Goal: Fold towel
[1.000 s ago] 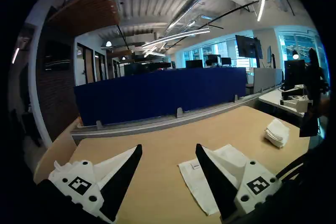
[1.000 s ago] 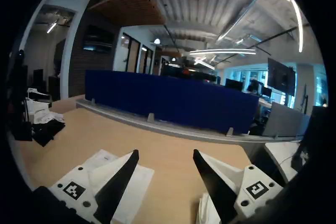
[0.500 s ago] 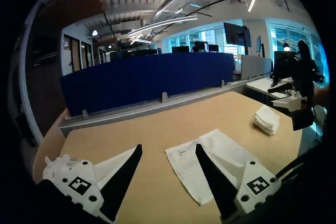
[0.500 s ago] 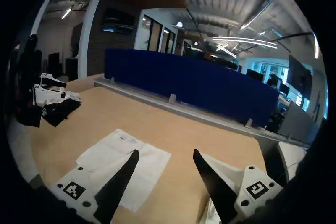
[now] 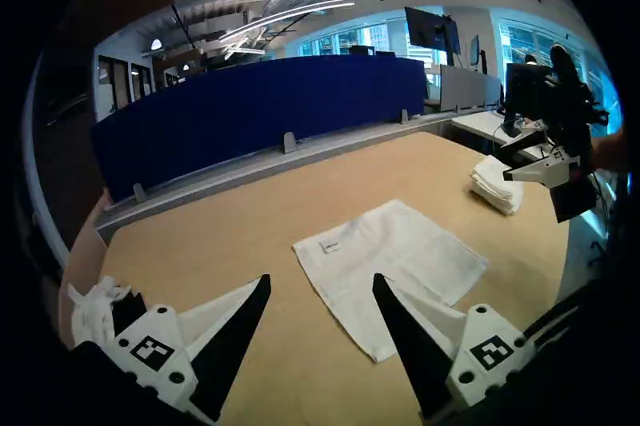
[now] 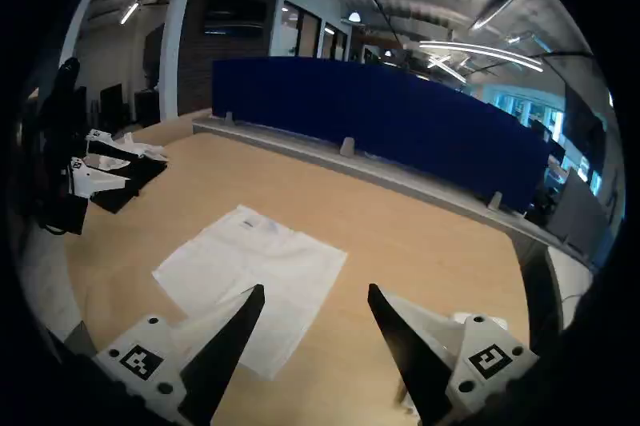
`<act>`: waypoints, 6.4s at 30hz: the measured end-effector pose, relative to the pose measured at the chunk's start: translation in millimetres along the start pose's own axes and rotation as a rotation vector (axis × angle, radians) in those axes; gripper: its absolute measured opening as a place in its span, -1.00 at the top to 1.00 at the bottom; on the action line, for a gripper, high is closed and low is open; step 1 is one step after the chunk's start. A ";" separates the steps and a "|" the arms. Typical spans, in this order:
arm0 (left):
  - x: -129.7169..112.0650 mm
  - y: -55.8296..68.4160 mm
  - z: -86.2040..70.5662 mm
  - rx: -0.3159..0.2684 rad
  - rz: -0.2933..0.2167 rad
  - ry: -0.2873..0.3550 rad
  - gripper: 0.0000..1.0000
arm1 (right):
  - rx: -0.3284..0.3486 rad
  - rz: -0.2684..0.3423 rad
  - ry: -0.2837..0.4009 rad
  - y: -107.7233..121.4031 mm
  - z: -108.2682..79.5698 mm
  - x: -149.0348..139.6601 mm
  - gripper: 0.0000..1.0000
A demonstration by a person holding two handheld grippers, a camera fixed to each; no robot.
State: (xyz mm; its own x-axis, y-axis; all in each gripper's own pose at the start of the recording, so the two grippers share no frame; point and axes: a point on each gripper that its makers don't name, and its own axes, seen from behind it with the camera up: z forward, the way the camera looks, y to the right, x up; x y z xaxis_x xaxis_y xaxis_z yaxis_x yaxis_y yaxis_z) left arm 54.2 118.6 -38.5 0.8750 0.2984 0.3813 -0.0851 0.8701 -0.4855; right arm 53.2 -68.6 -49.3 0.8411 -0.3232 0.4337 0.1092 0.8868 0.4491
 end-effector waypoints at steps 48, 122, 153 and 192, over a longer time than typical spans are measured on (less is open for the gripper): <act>-157.6 66.9 60.6 -0.153 0.082 -0.286 -0.89 | 0.095 -0.020 -0.245 -47.8 56.4 -168.7 -0.97; -166.9 86.1 58.3 -0.164 0.097 -0.396 0.81 | 0.149 0.037 -0.296 -61.2 49.4 -179.9 0.81; -96.5 84.7 9.3 -0.126 -0.004 -0.356 0.82 | 0.163 0.049 -0.175 -51.0 -5.8 -79.2 0.82; -73.8 73.7 36.2 -0.106 -0.036 -0.383 0.81 | 0.152 0.076 -0.185 -25.7 26.0 -60.7 0.82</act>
State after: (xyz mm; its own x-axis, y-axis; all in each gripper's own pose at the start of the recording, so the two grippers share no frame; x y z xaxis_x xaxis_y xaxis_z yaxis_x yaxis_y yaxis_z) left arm -33.9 174.9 -73.9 0.6336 0.4104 0.6558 0.0094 0.8435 -0.5370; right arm -14.3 -80.4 -66.8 0.7314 -0.3251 0.5995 -0.0431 0.8553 0.5164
